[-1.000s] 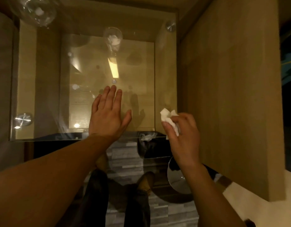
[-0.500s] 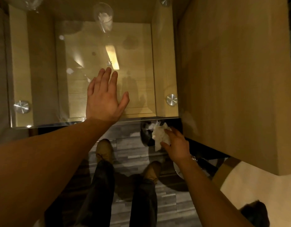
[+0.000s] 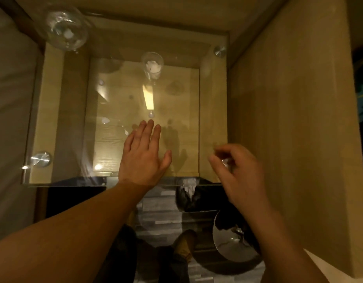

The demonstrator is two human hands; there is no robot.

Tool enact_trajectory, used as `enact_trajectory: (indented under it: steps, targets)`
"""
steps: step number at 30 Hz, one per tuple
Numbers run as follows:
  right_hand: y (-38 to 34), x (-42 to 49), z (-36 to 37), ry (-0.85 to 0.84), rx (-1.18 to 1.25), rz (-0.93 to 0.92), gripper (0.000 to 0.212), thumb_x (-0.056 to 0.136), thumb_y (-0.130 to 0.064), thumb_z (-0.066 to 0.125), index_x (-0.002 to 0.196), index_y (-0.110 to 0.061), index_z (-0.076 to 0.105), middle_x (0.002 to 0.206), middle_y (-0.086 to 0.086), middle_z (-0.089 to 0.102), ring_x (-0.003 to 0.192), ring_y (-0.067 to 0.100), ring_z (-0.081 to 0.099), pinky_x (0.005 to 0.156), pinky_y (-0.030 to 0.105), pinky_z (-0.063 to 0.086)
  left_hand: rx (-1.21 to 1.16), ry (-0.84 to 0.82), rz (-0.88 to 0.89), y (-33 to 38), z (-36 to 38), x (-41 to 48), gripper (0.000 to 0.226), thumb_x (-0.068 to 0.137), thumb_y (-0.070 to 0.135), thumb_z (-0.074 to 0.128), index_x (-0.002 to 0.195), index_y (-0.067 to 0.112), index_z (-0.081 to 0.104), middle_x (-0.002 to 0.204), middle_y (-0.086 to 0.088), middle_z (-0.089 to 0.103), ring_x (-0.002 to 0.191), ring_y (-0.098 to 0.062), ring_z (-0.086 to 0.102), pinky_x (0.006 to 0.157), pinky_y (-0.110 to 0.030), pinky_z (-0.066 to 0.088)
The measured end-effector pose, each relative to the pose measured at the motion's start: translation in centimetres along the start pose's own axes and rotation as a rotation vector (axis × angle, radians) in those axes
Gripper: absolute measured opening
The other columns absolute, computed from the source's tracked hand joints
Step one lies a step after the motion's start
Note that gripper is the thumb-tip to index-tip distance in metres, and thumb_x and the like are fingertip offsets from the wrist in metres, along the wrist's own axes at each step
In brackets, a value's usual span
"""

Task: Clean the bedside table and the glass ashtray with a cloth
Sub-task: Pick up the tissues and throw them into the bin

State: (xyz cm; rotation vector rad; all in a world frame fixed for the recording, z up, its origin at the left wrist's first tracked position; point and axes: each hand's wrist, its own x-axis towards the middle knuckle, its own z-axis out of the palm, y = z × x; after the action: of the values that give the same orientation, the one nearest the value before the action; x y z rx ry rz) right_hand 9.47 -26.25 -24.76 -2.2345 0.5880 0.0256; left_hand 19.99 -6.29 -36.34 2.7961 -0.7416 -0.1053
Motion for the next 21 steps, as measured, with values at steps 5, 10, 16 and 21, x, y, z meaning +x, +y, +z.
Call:
enact_trajectory:
  steps: [5, 10, 16, 21]
  targets:
    - [-4.8, 11.1, 3.3, 0.028, 0.027, -0.135, 0.036, 0.093, -0.035, 0.074, 0.124, -0.018, 0.066, 0.118, -0.005, 0.065, 0.103, 0.001, 0.059, 0.082, 0.007, 0.044, 0.018, -0.024, 0.007, -0.2, 0.1, 0.1, 0.075, 0.101, 0.055, 0.041, 0.158, 0.007, 0.037, 0.167, -0.017, 0.035, 0.158, -0.030, 0.025, 0.127, -0.048, 0.020]
    - [-7.5, 19.9, 7.4, -0.093, 0.066, -0.129, 0.073, 0.082, -0.035, 0.085, 0.145, -0.017, 0.052, 0.141, 0.001, 0.055, 0.126, 0.012, 0.054, 0.100, 0.028, 0.049, 0.034, -0.018, 0.008, -0.3, 0.4, 0.2, 0.076, 0.099, 0.053, 0.046, 0.158, 0.006, 0.039, 0.166, -0.017, 0.036, 0.157, -0.031, 0.029, 0.126, -0.048, 0.022]
    - [-8.0, 24.2, 9.7, -0.174, 0.072, -0.125, 0.076, 0.076, -0.035, 0.091, 0.140, -0.014, 0.057, 0.134, 0.004, 0.062, 0.120, 0.018, 0.059, 0.102, 0.037, 0.053, 0.016, 0.007, 0.007, -0.4, 0.6, 0.3, 0.073, 0.100, 0.052, 0.044, 0.158, 0.007, 0.040, 0.166, -0.016, 0.037, 0.156, -0.029, 0.030, 0.127, -0.047, 0.020]
    - [-7.8, 24.1, 9.7, -0.145, 0.119, -0.117, 0.063, 0.076, -0.032, 0.091, 0.131, -0.017, 0.063, 0.114, -0.009, 0.062, 0.106, 0.012, 0.063, 0.094, 0.033, 0.057, 0.008, 0.000, 0.001, -0.5, 0.7, 0.3, 0.073, 0.101, 0.053, 0.043, 0.158, 0.007, 0.040, 0.166, -0.016, 0.037, 0.157, -0.029, 0.029, 0.127, -0.047, 0.019]
